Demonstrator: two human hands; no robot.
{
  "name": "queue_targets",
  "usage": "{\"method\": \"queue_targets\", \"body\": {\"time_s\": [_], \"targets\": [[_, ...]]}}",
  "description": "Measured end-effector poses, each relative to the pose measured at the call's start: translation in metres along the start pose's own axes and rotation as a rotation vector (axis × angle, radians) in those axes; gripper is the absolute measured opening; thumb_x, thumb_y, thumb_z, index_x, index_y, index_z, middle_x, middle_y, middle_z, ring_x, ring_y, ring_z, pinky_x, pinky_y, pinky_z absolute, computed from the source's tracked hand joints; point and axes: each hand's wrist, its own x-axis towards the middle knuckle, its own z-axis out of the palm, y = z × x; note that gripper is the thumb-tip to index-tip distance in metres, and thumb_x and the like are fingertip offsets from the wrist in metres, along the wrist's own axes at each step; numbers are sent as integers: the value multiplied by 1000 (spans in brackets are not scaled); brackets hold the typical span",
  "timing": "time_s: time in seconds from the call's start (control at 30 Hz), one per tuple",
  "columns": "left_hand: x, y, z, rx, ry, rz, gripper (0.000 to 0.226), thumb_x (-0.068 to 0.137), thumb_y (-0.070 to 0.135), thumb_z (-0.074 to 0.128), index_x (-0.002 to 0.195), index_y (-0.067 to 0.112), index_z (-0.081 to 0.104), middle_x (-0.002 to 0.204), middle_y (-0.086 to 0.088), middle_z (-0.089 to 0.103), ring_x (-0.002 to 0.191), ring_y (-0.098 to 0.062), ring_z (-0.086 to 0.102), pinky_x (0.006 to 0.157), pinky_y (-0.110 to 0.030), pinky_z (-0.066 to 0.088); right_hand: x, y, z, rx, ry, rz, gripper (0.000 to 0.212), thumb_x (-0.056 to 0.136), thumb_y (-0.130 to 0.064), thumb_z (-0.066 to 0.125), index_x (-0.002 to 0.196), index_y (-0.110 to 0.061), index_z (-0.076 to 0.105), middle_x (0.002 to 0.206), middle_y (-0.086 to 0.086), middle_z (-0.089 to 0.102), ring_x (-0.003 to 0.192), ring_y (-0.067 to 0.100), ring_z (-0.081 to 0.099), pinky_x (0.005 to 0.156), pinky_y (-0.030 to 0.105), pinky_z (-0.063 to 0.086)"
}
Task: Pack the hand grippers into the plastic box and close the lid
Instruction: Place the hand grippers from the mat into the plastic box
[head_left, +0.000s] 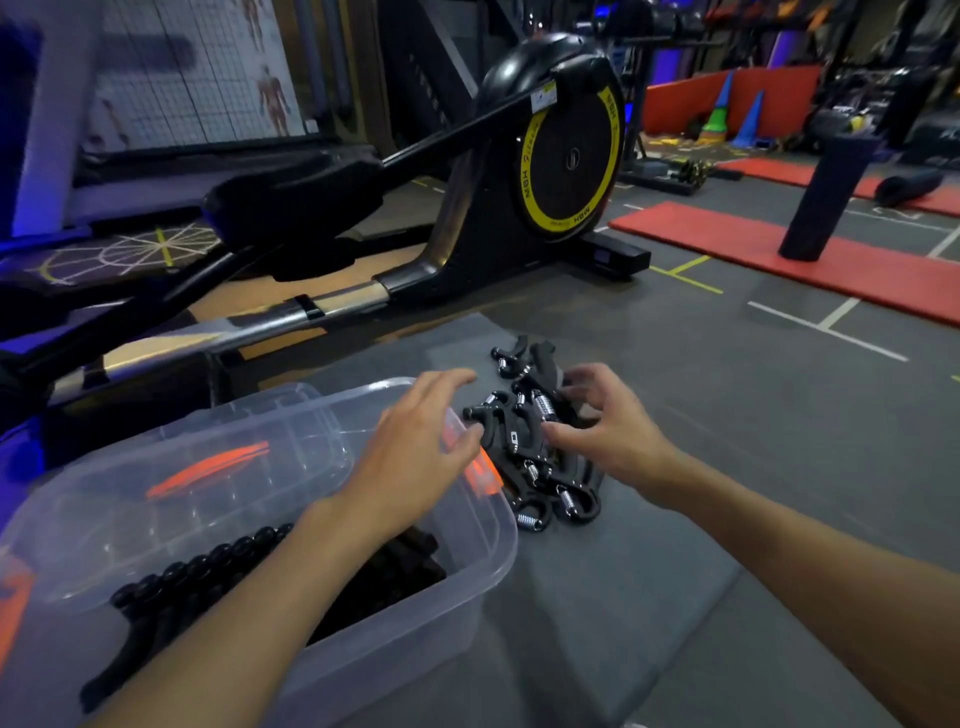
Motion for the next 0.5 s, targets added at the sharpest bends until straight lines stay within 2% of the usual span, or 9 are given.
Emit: {"method": "queue_targets", "body": {"time_s": [0.07, 0.13, 0.2, 0.27, 0.33, 0.4, 0.5], "targets": [[8, 10, -22, -30, -16, 81, 50, 91, 25, 63, 136, 36, 45, 132, 15, 47, 120, -6, 48, 105, -33, 39, -9, -34, -4, 62, -128, -27, 56, 77, -10, 80, 123, -24, 49, 114, -4, 62, 76, 2, 60, 64, 15, 50], [13, 19, -42, -35, -11, 158, 46, 89, 18, 65, 130, 36, 52, 121, 15, 53, 110, -2, 53, 99, -28, 44, -17, -59, -7, 69, -240, -55, 55, 77, -9, 80, 120, -29, 50, 113, -4, 64, 74, 5, 59, 70, 23, 54], [13, 21, -58, -43, 34, 211, 37, 87, 12, 68, 118, 31, 62, 109, 12, 58, 100, -4, 58, 92, -25, 48, -23, -75, -7, 100, -306, -53, 57, 77, -9, 80, 121, -30, 50, 115, 0, 66, 81, 13, 60, 80, 38, 55], [9, 21, -70, -63, 61, 221, 32, 85, 7, 70, 110, 27, 66, 103, 9, 60, 94, -6, 60, 88, -19, 48, -26, -82, -2, 157, -363, -40, 56, 77, -8, 79, 122, -27, 51, 115, 2, 68, 84, 17, 63, 82, 43, 54], [2, 17, -79, -78, 60, 206, 32, 83, 4, 72, 108, 24, 68, 101, 7, 60, 92, -6, 60, 88, -17, 47, -27, -87, 6, 210, -428, -30, 54, 75, -10, 79, 121, -23, 53, 116, 3, 69, 88, 20, 68, 82, 39, 54], [-6, 10, -88, -79, 67, 197, 32, 82, 3, 73, 107, 23, 69, 101, 5, 61, 92, -7, 61, 87, -19, 49, -27, -89, 18, 333, -490, 7, 50, 78, -4, 76, 121, -17, 54, 118, 11, 69, 91, 26, 70, 80, 34, 56], [-17, -4, -98, -60, 105, 186, 29, 79, 8, 78, 104, 21, 70, 96, 4, 64, 88, -12, 63, 83, -33, 53, -22, -89, 32, 490, -483, 65, 54, 82, -2, 71, 129, -11, 47, 122, 21, 63, 94, 32, 71, 77, 29, 58]]}}
